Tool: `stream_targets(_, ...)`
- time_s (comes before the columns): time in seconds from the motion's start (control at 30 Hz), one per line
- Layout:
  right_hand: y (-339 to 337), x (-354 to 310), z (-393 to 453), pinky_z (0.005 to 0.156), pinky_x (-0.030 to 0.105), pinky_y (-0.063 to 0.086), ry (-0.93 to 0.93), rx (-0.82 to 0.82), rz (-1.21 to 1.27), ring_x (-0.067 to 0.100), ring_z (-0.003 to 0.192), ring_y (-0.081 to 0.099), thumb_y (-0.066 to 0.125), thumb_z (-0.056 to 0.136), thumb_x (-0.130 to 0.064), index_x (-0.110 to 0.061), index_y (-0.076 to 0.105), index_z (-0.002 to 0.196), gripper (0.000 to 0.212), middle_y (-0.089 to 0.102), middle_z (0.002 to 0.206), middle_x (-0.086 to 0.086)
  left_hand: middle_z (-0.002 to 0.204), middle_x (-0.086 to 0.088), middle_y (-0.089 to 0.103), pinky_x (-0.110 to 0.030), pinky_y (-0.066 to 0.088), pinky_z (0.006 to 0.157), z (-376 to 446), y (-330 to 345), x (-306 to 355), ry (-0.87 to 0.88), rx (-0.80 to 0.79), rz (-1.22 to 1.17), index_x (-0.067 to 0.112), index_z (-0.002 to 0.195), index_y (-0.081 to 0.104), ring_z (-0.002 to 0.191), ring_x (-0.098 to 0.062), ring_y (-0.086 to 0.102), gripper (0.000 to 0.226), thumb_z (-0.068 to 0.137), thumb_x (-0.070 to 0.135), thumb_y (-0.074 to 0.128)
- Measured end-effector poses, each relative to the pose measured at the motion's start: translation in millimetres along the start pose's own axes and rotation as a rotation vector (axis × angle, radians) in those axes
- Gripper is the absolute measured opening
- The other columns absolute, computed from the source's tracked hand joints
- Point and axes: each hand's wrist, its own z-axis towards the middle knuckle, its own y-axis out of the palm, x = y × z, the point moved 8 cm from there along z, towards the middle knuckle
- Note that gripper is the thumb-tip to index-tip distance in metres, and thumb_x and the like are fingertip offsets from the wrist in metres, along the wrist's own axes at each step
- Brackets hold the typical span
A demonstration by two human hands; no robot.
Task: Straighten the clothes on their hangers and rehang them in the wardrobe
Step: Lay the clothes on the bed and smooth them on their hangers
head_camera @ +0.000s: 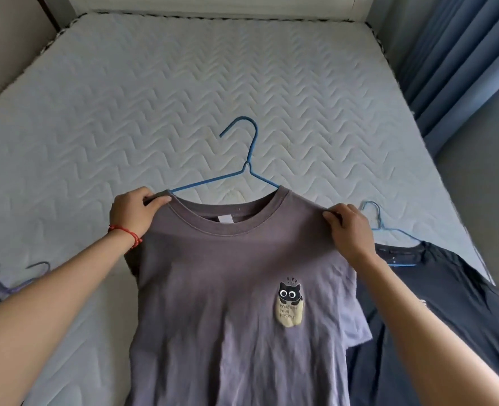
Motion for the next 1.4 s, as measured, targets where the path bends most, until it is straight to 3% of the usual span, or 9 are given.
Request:
stream_targets(0.17, 67.9, 66.4, 20.1, 0.098, 0.041, 0.032, 0.176, -0.03, -0.102, 0.033, 0.117, 0.049, 0.044, 0.095, -0.03, -0.015, 0.059, 0.118, 0.032, 0.058, 0.121, 0.012, 0.113, -0.021, 0.061, -0.044, 0.04, 0.091, -6.0, 91.3, -14.7, 0.081, -0.085, 0.184, 0.006, 0.109, 0.063, 0.108, -0.041, 0.052, 0.037, 0.084, 0.033, 0.062)
stream_targets(0.33, 82.3, 134.6, -33.9, 0.091, 0.04, 0.04, 0.297, -0.021, -0.058, 0.034, 0.11, 0.055, 0.044, 0.092, -0.033, -0.013, 0.064, 0.111, 0.034, 0.065, 0.116, 0.014, 0.108, -0.021, 0.066, -0.035, 0.042, 0.091, -108.9, 182.6, -6.3, 0.3, -0.31, 0.103, 0.002, 0.104, 0.066, 0.099, -0.041, 0.062, 0.051, 0.079, 0.041, 0.045)
stream_targets(0.43, 67.7, 171.1, -78.4, 0.091, 0.041, 0.039, 0.37, 0.111, -0.085, 0.035, 0.108, 0.054, 0.044, 0.089, -0.027, -0.007, 0.065, 0.107, 0.034, 0.064, 0.113, 0.016, 0.12, -0.014, 0.065, -0.049, 0.053, 0.085, -169.6, 221.6, 6.9, 0.296, -0.416, 0.144, 0.012, 0.109, 0.064, 0.109, -0.036, 0.062, 0.049, 0.078, 0.044, 0.043)
stream_targets(0.63, 69.7, 223.9, -88.8, 0.099, 0.032, 0.039, 0.609, 0.097, 0.267, 0.021, 0.114, 0.054, 0.052, 0.089, -0.008, -0.016, 0.043, 0.136, 0.049, 0.051, 0.135, 0.004, 0.144, -0.004, 0.044, -0.056, 0.022, 0.103, -226.7, 278.5, -2.8, 0.313, -0.569, 0.405, 0.025, 0.136, 0.037, 0.133, -0.023, 0.029, 0.062, 0.09, 0.059, 0.015)
stream_targets(0.73, 79.3, 222.6, -72.9, 0.092, 0.032, 0.046, 0.567, 0.018, 0.403, 0.015, 0.093, 0.059, 0.055, 0.083, -0.002, -0.026, 0.038, 0.137, 0.062, 0.061, 0.111, -0.007, 0.148, -0.004, 0.038, -0.056, 0.017, 0.106, -230.3, 283.8, -7.3, 0.333, -0.525, 0.451, 0.024, 0.14, 0.032, 0.137, -0.024, 0.025, 0.063, 0.09, 0.058, 0.014)
stream_targets(0.87, 95.8, 217.0, -51.9, 0.074, 0.03, 0.041, 0.49, -0.195, 0.39, 0.009, 0.065, 0.049, 0.059, 0.076, -0.001, -0.029, 0.063, 0.094, 0.034, 0.054, 0.065, -0.011, 0.15, -0.005, 0.035, -0.058, 0.017, 0.106, -230.1, 284.5, -3.8, 0.341, -0.489, 0.461, 0.025, 0.141, 0.031, 0.138, -0.025, 0.024, 0.064, 0.082, 0.05, 0.031)
stream_targets(0.97, 97.8, 212.5, -47.0, 0.073, 0.029, 0.039, 0.398, -0.239, 0.274, 0.015, 0.072, 0.05, 0.067, 0.077, -0.008, -0.008, 0.064, 0.081, 0.005, 0.05, 0.074, -0.001, 0.151, -0.004, 0.034, -0.057, 0.017, 0.106, -230.7, 283.6, -5.6, 0.333, -0.488, 0.471, 0.026, 0.142, 0.028, 0.138, -0.025, 0.023, 0.064, 0.083, 0.049, 0.03)
stream_targets(1.17, 61.1, 197.5, -48.1, 0.051, 0.022, 0.029, 0.345, -0.01, 0.408, 0.0, 0.05, 0.032, 0.06, 0.083, -0.009, -0.017, 0.039, 0.056, 0.035, 0.037, 0.049, -0.01, 0.15, -0.004, 0.034, -0.057, 0.017, 0.106, -230.1, 282.6, -4.1, 0.339, -0.482, 0.471, 0.025, 0.142, 0.029, 0.138, -0.025, 0.023, 0.063, 0.083, 0.049, 0.031)
stream_targets(1.4, 7.4, 212.4, -51.4, 0.09, 0.041, 0.038, 0.429, 0.093, -0.282, 0.029, 0.102, 0.049, 0.068, 0.08, -0.027, -0.013, 0.052, 0.112, 0.039, 0.055, 0.109, 0.01, 0.15, -0.004, 0.034, -0.057, 0.017, 0.107, -229.8, 281.8, -3.5, 0.342, -0.465, 0.473, 0.026, 0.141, 0.029, 0.138, -0.025, 0.022, 0.063, 0.083, 0.05, 0.03)
